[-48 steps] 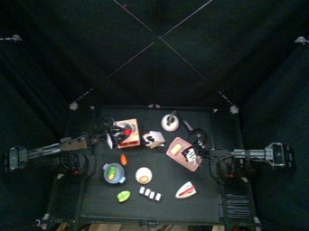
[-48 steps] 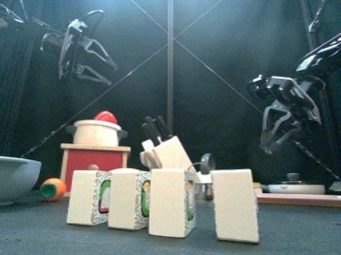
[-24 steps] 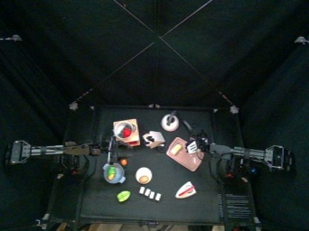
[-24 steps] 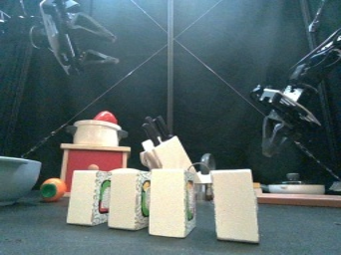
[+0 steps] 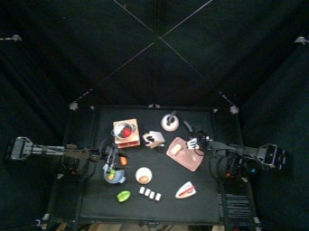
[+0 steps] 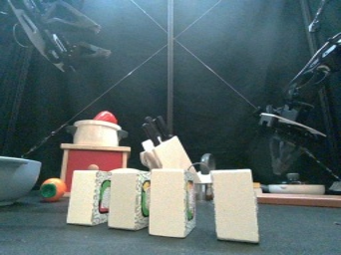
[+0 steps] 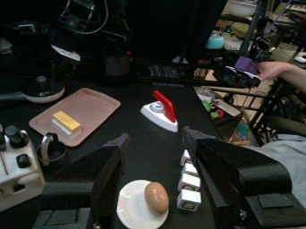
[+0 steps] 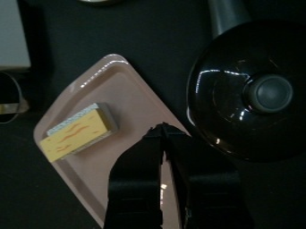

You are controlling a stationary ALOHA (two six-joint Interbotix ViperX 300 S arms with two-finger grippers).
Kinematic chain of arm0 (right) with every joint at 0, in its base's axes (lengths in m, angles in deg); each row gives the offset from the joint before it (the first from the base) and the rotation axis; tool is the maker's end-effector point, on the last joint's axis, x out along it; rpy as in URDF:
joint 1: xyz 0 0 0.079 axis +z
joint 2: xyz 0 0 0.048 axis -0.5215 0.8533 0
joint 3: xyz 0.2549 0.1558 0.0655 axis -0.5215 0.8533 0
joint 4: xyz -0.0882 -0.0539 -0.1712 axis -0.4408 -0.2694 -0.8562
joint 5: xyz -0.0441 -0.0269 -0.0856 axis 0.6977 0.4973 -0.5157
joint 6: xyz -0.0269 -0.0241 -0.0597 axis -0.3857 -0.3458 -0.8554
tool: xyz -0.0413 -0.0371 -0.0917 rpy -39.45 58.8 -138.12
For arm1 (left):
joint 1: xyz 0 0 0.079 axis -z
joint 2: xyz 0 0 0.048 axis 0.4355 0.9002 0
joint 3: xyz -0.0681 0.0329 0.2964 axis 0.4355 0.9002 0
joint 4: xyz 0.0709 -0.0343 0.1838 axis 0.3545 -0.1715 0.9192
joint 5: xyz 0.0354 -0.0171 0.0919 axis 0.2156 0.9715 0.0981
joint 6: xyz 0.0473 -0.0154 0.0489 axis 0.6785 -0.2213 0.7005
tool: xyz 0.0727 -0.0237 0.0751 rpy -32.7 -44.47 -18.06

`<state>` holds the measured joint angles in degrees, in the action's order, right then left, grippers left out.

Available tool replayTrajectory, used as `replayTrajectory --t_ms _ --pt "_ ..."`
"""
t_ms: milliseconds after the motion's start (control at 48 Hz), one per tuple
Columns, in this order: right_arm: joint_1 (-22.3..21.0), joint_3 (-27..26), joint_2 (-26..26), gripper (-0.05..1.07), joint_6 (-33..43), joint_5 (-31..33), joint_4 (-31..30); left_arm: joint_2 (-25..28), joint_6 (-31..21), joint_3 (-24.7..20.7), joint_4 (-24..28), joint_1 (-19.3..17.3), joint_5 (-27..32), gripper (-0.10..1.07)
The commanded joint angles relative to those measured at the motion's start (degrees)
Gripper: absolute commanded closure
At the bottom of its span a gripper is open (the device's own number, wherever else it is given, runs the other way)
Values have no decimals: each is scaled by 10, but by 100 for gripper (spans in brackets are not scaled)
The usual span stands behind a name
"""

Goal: Push plate towards center

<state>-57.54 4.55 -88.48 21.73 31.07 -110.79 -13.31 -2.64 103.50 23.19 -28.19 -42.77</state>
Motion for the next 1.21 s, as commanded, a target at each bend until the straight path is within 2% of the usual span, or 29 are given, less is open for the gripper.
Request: replayTrajectory --t_ms 0,250,354,458,604,792,917,1188 --pt "26 -5 -2 63 -1 32 4 1 4 -1 -17 2 -5 10" --pt "100 -4 -16 59 2 142 8 2 8 0 -32 2 -5 10" --pt "109 1 -32 54 3 168 8 1 8 1 -32 2 -5 10" --pt "109 15 -47 48 1 163 4 1 8 1 -34 2 -5 10" --pt "108 40 -62 46 1 149 -4 2 9 3 -40 2 -5 10" --pt "98 78 -70 46 0 94 -16 2 9 4 -40 2 -5 10" --pt "83 87 -71 45 0 69 -22 2 9 5 -40 2 -5 10" --pt "59 89 -70 43 1 63 -53 1 12 8 -38 2 -4 10"
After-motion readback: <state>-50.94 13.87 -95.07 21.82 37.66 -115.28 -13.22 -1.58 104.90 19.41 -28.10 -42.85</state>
